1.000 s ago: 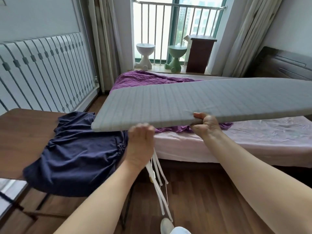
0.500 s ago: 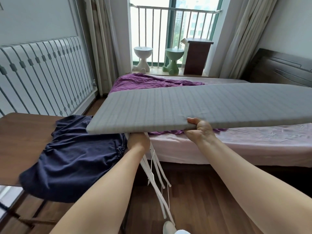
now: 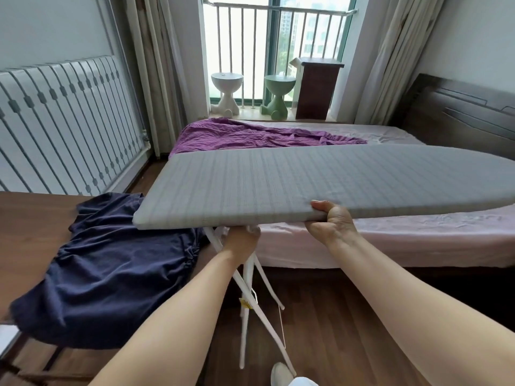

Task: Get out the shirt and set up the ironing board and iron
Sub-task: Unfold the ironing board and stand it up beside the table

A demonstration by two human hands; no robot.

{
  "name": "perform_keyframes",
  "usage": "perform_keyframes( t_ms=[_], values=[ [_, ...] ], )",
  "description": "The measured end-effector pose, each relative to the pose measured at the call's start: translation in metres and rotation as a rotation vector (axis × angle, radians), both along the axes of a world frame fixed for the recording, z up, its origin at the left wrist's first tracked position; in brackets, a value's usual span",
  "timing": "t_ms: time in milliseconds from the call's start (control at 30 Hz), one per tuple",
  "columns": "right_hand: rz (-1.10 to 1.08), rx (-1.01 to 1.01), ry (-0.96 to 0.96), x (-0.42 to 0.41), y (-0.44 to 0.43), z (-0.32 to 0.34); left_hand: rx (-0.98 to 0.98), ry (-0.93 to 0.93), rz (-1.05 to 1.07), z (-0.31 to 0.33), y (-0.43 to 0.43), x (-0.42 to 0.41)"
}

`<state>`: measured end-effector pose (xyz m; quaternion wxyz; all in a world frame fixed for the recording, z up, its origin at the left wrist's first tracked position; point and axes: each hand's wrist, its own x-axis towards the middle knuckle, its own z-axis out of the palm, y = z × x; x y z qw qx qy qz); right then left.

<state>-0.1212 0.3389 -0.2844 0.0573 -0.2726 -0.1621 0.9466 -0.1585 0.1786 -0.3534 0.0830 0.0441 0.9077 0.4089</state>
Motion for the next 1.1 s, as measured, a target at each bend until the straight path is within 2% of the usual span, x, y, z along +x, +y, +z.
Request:
perform_keyframes(
  t_ms=[133, 200, 267, 333, 367, 400, 433, 467, 567, 633, 900, 1100],
  values=[
    [-0.002, -0.011, -0.01, 0.0, 0.0, 0.002, -0.087, 0.015, -0.328, 0.0, 0.015, 0.012],
    [0.014, 0.003, -0.018, -0.002, -0.002, 0.001, -0.208, 0.139, -0.472, 0.001, 0.014, 0.023],
    [0.026, 0.008, -0.02, -0.004, -0.003, 0.0, -0.321, 0.393, -0.583, 0.01, 0.009, 0.036],
    [0.025, 0.013, -0.015, -0.003, -0.004, -0.001, -0.441, 0.854, -0.614, 0.016, 0.003, 0.039],
    [0.029, 0.01, -0.018, -0.004, -0.004, -0.002, -0.521, 1.037, -0.561, 0.018, -0.004, 0.037],
    [0.029, -0.001, -0.015, -0.004, -0.003, -0.004, -0.592, 1.12, -0.463, 0.017, -0.01, 0.03],
    [0.026, -0.014, -0.013, -0.004, -0.003, -0.007, -0.672, 1.117, -0.351, 0.018, -0.014, 0.024],
    [0.024, -0.03, -0.014, -0.004, -0.003, -0.009, -0.772, 1.023, -0.276, 0.022, -0.015, 0.02],
    [0.017, -0.07, -0.019, -0.002, -0.005, -0.014, -0.894, 0.866, -0.225, 0.025, -0.016, 0.014],
    [0.013, -0.08, -0.035, -0.001, -0.007, -0.018, -0.87, 0.808, -0.231, 0.024, -0.016, 0.015],
    [0.05, -0.054, -0.154, 0.008, -0.012, -0.047, -0.781, 0.781, -0.256, -0.005, -0.025, 0.027],
    [-0.006, 0.033, -0.133, 0.004, 0.004, -0.042, -0.639, 0.742, -0.273, -0.005, -0.015, 0.026]
  ],
)
